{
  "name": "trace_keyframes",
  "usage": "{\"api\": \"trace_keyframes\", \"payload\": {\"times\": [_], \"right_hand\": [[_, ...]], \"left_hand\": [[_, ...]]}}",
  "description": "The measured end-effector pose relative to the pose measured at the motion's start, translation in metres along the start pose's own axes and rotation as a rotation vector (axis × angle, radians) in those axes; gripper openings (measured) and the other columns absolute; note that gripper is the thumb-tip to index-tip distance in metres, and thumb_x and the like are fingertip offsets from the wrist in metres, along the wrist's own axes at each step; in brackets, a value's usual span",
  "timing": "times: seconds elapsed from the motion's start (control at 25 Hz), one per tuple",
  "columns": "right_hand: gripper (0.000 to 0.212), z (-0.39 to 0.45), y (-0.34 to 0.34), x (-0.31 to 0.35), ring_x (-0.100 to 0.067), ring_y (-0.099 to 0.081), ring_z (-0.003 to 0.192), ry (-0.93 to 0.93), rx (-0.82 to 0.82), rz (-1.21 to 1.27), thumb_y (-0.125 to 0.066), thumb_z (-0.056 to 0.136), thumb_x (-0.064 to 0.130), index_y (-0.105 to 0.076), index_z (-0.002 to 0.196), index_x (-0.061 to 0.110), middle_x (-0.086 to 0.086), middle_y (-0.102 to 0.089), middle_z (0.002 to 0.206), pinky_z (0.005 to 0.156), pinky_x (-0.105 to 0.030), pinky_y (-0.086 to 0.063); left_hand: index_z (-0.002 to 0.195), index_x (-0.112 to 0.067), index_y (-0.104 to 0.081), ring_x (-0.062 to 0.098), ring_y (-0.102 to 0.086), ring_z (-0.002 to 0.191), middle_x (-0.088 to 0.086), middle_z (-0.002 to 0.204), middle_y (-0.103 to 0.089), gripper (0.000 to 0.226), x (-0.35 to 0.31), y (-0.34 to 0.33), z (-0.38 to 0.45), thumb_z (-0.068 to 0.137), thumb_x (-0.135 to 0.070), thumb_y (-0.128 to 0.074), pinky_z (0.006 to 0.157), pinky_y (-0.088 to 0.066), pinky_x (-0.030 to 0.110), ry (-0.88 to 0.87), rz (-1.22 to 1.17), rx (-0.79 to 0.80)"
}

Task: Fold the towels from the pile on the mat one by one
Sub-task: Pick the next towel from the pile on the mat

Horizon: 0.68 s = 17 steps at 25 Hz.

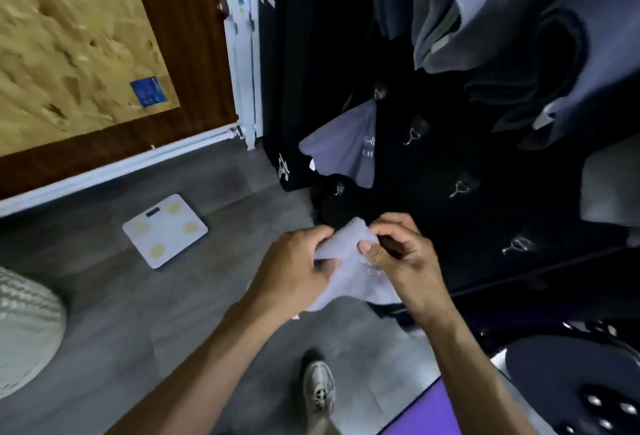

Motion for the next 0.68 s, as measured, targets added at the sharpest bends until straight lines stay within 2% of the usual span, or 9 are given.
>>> {"api": "trace_keyframes", "payload": {"times": [0.12, 0.2, 0.28, 0.4, 0.56, 0.68], "right_hand": [[0.002, 0.055, 0.018, -0.041, -0.012, -0.057, 0.079, -0.035, 0.061, -0.032, -0.062, 0.095, 0.007, -0.06, 0.096, 0.008, -0.006, -0.059, 0.087, 0.071, -0.022, -0.047], [0.002, 0.091, 0.037, -0.066, -0.012, -0.052, 0.077, -0.053, 0.057, -0.069, -0.055, 0.099, 0.007, -0.053, 0.098, 0.006, -0.007, -0.054, 0.084, 0.069, -0.021, -0.045], [0.002, 0.128, 0.058, -0.082, -0.011, -0.053, 0.078, -0.075, 0.003, -0.088, -0.052, 0.1, 0.01, -0.051, 0.1, 0.008, -0.005, -0.055, 0.085, 0.068, -0.022, -0.046], [0.004, 0.172, 0.08, -0.086, -0.004, -0.056, 0.076, -0.057, -0.174, -0.148, -0.054, 0.099, 0.016, -0.053, 0.097, 0.019, 0.002, -0.058, 0.083, 0.067, -0.02, -0.047], [0.004, 0.194, 0.103, -0.069, 0.004, -0.061, 0.071, 0.081, -0.54, -0.237, -0.061, 0.095, 0.017, -0.059, 0.098, 0.019, 0.01, -0.064, 0.079, 0.066, -0.011, -0.047], [0.011, 0.188, 0.107, -0.06, -0.004, -0.062, 0.064, 0.163, -0.696, -0.473, -0.061, 0.096, 0.025, -0.059, 0.107, 0.023, 0.011, -0.063, 0.071, 0.062, -0.017, -0.048]], "left_hand": [[0.094, -0.022, -0.064, 0.014, -0.062, 0.077, -0.007, 0.083, -0.068, 0.014, 0.011, -0.039, 0.069, 0.081, -0.018, -0.064, 0.065, -0.048, 0.026, -0.021, -0.028, -0.064], [0.103, -0.023, -0.065, 0.015, -0.062, 0.082, -0.006, 0.091, -0.069, 0.021, 0.014, -0.068, 0.116, 0.083, -0.017, -0.065, 0.07, -0.048, 0.025, -0.045, -0.06, -0.068], [0.108, -0.022, -0.065, 0.017, -0.064, 0.089, -0.004, 0.098, -0.07, 0.025, 0.011, -0.087, 0.161, 0.085, -0.016, -0.065, 0.078, -0.052, 0.032, -0.066, -0.061, -0.094], [0.111, -0.018, -0.066, 0.02, -0.065, 0.093, 0.001, 0.102, -0.071, 0.027, -0.003, -0.099, 0.215, 0.084, -0.014, -0.066, 0.08, -0.052, 0.031, -0.112, -0.04, -0.171], [0.094, -0.013, -0.069, 0.019, -0.064, 0.077, 0.003, 0.082, -0.069, 0.018, -0.03, -0.096, 0.266, 0.08, -0.01, -0.059, 0.066, -0.052, 0.038, -0.149, -0.028, -0.151], [0.084, -0.009, -0.068, 0.007, -0.061, 0.071, -0.002, 0.073, -0.065, 0.019, -0.053, -0.092, 0.279, 0.08, -0.023, -0.056, 0.055, -0.04, 0.021, -0.316, -0.067, -0.078]]}}
Point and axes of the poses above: each hand's wrist, its own z-axis towards the middle knuckle, its own y-axis out of the back of the hand, x = y × z, the point moved 7 cm from there along z, towards the middle knuckle
